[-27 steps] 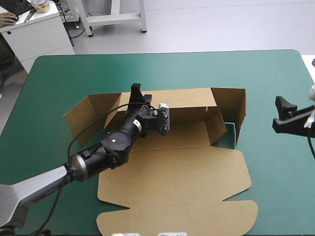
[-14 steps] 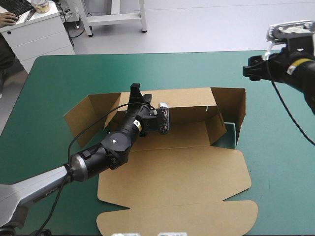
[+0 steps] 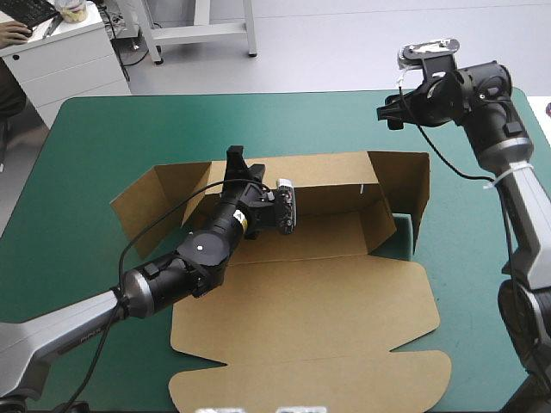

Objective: Fold the box

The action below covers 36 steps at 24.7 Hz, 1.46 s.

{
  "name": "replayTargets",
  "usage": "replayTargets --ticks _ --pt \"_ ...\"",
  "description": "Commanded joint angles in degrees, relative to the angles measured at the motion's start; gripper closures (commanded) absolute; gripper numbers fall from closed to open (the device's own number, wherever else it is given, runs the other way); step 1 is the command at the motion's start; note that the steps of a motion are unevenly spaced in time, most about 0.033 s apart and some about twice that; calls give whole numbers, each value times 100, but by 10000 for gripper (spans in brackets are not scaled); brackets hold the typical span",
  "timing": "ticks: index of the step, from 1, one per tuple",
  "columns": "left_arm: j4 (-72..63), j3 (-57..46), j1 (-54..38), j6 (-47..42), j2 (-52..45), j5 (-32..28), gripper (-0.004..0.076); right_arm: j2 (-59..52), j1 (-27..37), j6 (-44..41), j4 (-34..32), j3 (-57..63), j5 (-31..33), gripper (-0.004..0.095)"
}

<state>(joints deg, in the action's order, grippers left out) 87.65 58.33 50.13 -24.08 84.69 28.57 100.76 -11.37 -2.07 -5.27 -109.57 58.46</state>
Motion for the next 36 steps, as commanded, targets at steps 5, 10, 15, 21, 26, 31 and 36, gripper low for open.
replayTargets --ticks 5,10,15,21,26,31,36 --pt "103 123 16 -135 -198 229 734 296 221 86 381 -214 -200 117" --pt "103 123 16 -118 -198 229 734 440 564 428 1240 -214 309 117" --pt "114 123 16 -118 -198 169 734 341 783 815 1488 -57 1328 117" --pt "103 123 16 -118 -198 213 734 -79 783 1106 1759 402 1337 117" --pt "86 123 16 -118 -198 282 734 -658 830 2002 2461 1631 893 122" --pt "76 123 16 -118 -198 460 734 -1365 830 2780 2967 2768 -219 122" --pt "76 123 16 -118 -198 460 734 -1910 830 3296 3029 3627 -836 127"
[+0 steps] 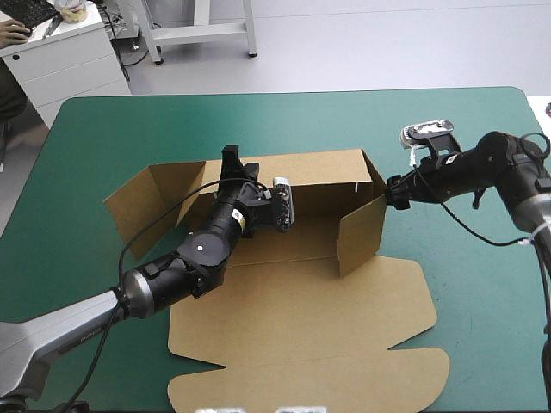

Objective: Fold the box

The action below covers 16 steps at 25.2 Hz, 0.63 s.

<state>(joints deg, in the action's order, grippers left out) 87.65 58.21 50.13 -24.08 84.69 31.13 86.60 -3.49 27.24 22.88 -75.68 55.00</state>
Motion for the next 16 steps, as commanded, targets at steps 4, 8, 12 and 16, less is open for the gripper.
replayTargets --ticks 4,8,12,16 --pt "76 136 16 -118 -198 -14 733 -848 42 1032 483 743 -723 137" --pt "76 136 16 -118 -198 -141 733 -965 42 1801 908 915 -647 142" --pt "87 136 16 -118 -198 -153 733 -989 42 2541 1524 986 -401 143" --pt "139 136 16 -118 -198 -181 733 -966 21 3244 2105 986 -339 144"
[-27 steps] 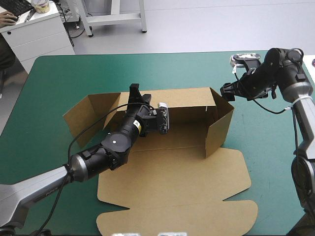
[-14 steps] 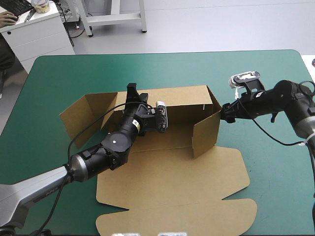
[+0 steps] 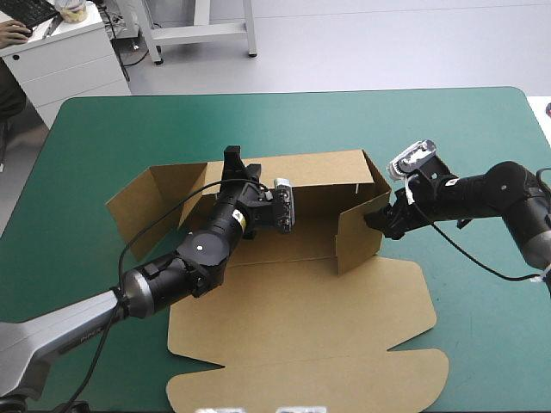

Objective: Fold the box

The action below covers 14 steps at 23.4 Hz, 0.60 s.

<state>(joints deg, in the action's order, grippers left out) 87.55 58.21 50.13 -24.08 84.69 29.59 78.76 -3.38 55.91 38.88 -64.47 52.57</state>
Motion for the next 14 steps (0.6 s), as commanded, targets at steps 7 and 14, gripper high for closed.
replayTargets --ticks 7,14 --pt "215 136 16 -118 -198 -334 733 147 -478 1010 1065 -136 -134 144" --pt "215 136 16 -118 -198 -311 733 158 -977 677 488 -136 -1222 168"
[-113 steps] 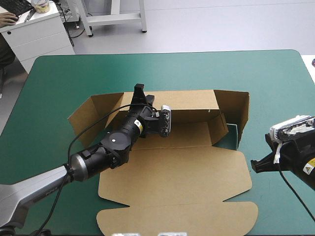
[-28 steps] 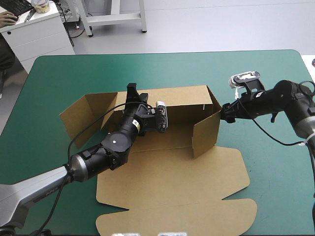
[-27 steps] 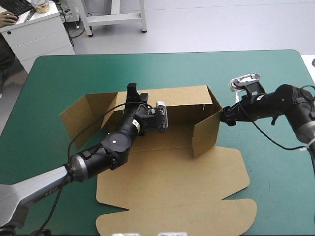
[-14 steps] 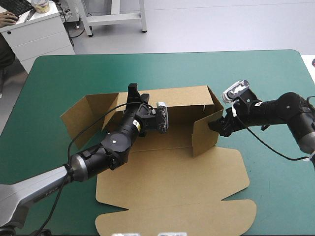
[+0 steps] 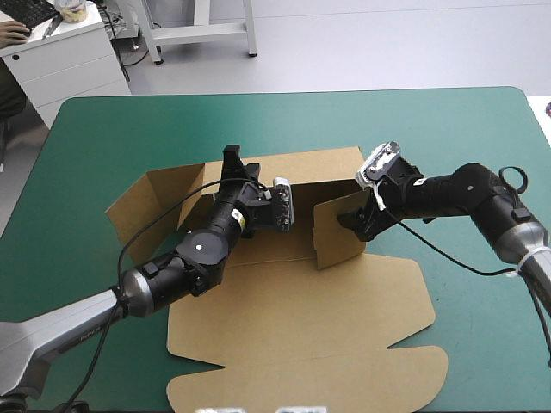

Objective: Fold the box

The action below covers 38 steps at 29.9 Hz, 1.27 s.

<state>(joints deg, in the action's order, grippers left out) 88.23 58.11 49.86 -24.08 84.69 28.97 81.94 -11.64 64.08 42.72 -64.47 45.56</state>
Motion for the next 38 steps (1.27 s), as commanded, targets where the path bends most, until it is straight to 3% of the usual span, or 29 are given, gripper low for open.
replayTargets --ticks 1,6,14,19,23,25,31,33,38 --pt "131 146 43 -118 -198 -260 733 -160 -179 -278 -23 -136 -683 198" --pt "86 146 54 -118 -198 -285 733 -160 -302 -620 -472 -136 -1147 391" --pt "6 146 54 -118 -198 -219 733 -160 -302 -848 -596 -136 -917 921" --pt "6 146 54 -142 -198 -261 733 -160 -302 -854 -552 -136 -755 926" --pt "183 146 54 -279 -198 -444 706 -160 -302 -1203 -785 -136 -1173 925" --pt "196 156 54 -279 -210 -580 636 -160 -302 -1585 -1117 -136 -1514 920" --pt "177 440 504 -711 -210 -328 188 -160 -302 -3103 -2465 -136 -2396 921" --pt "187 577 730 -841 -210 -115 125 -160 -302 -3680 -2900 -136 -2591 921" --pt "198 905 1424 -816 -210 513 118 -115 -302 -5210 -4109 -136 -2841 921"
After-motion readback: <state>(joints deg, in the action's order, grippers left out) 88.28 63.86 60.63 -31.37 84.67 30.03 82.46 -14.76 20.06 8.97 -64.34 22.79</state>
